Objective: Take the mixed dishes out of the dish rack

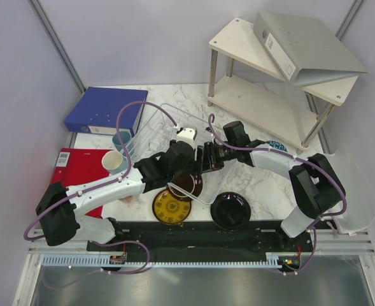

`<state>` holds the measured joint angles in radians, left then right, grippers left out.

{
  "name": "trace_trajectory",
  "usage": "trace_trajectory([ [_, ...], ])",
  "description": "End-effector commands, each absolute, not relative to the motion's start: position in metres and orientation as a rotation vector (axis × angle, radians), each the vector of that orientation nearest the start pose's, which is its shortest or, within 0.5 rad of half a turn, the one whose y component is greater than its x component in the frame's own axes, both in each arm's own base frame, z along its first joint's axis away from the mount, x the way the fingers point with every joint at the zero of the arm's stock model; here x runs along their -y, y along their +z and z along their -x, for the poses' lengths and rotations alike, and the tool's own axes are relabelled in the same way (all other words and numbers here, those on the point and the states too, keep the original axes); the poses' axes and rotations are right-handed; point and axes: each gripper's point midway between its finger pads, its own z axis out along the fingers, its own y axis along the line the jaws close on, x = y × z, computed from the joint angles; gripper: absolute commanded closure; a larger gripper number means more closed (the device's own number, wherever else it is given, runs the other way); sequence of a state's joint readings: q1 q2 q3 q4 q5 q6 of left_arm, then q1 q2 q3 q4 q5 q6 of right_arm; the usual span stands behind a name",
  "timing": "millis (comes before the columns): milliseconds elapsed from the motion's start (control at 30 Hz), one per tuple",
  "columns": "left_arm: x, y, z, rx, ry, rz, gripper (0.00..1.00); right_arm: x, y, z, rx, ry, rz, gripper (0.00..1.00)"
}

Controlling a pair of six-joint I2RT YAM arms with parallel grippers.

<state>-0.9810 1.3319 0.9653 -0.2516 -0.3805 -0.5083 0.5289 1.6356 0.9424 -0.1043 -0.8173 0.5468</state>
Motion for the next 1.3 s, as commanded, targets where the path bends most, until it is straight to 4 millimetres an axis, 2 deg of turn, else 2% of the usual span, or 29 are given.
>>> trace_trajectory([
  [0,0.296,0.176,-0.256,-2.136,-0.48,-0.246,0.25,-0.315,0.123,-0.235,-2.455,1.517,0.489,0.77],
  [133,0.282,0.168,-0.257,-2.17,-0.394,-0.225,0.25,-0.314,0.119,-0.236,-2.466,1.513,0.483,0.87],
  [200,0.28,0.166,-0.256,-2.172,-0.396,-0.215,0.26,-0.313,0.116,-0.235,-2.473,1.509,0.482,0.9],
  [300,0.277,0.164,-0.254,-2.177,-0.396,-0.204,0.26,-0.313,0.115,-0.236,-2.471,1.499,0.482,1.0],
  [633,0.278,0.169,-0.255,-2.166,-0.405,-0.202,0.27,-0.301,0.126,-0.251,-2.427,1.445,0.431,1.0],
  [733,0.276,0.17,-0.254,-2.167,-0.391,-0.214,0.28,-0.301,0.129,-0.249,-2.421,1.452,0.432,1.0],
  [833,0.264,0.175,-0.254,-2.172,-0.331,-0.215,0.29,-0.301,0.129,-0.249,-2.422,1.458,0.434,1.0],
  [900,0.248,0.183,-0.253,-2.158,-0.278,-0.196,0.29,-0.301,0.129,-0.248,-2.423,1.46,0.438,1.0],
  [1000,0.23,0.199,-0.253,-2.117,-0.228,-0.169,0.34,-0.301,0.128,-0.248,-2.422,1.456,0.439,1.0],
  [1033,0.221,0.209,-0.249,-2.1,-0.228,-0.159,0.4,-0.301,0.128,-0.248,-2.423,1.455,0.439,1.0],
  [1167,0.201,0.224,-0.24,-2.077,-0.213,-0.162,0.57,-0.301,0.125,-0.249,-2.433,1.452,0.43,1.0],
  [1200,0.199,0.223,-0.238,-2.087,-0.214,-0.158,0.6,-0.301,0.125,-0.25,-2.435,1.451,0.427,1.0],
  [1267,0.193,0.215,-0.229,-2.133,-0.2,-0.169,0.6,-0.301,0.125,-0.25,-2.433,1.45,0.431,1.0],
])
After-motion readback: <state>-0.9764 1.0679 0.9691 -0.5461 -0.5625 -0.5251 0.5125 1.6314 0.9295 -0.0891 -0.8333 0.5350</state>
